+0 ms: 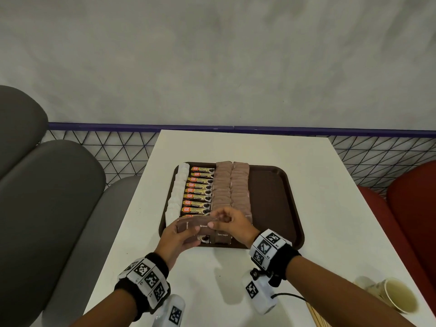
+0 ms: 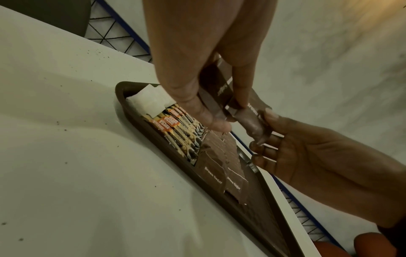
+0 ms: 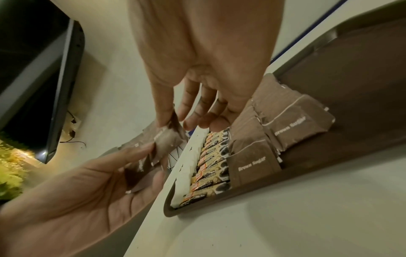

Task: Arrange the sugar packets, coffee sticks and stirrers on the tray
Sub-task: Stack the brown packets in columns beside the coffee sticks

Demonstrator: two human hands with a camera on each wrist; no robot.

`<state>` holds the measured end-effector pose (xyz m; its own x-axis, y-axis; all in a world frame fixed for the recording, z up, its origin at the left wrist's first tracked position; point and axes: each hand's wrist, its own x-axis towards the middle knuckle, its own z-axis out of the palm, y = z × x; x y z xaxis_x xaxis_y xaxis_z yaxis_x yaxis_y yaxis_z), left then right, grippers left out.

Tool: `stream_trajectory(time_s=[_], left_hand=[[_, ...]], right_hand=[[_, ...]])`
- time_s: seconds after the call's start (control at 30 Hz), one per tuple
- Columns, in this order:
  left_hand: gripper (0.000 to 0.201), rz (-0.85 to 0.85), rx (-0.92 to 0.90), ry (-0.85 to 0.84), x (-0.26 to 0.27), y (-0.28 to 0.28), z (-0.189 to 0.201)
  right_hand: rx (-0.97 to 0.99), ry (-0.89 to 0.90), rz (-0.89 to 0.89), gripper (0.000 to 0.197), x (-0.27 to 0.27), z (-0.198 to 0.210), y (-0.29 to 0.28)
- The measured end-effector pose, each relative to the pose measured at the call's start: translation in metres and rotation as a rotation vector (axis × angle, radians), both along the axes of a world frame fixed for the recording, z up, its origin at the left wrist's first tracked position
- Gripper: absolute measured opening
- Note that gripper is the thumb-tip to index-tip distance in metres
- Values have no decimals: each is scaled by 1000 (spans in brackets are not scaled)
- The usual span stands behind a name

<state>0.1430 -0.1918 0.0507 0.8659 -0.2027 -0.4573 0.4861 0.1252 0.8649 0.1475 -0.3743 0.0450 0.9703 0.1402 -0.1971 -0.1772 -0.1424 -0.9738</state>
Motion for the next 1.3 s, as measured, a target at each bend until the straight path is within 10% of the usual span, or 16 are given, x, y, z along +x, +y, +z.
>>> stream_trajectory(time_s=[0.3, 0.93, 1.3], left_hand=[[25, 40, -90, 65, 3, 4, -5], [24, 70, 56, 64, 5, 15, -19], [16, 58, 79, -38, 6, 4, -15]], right_hand=[[-282, -95, -359, 7, 7, -2, -51], [-730, 264, -279, 32, 1, -53, -65], [-710, -110, -238, 24, 2, -29, -42]])
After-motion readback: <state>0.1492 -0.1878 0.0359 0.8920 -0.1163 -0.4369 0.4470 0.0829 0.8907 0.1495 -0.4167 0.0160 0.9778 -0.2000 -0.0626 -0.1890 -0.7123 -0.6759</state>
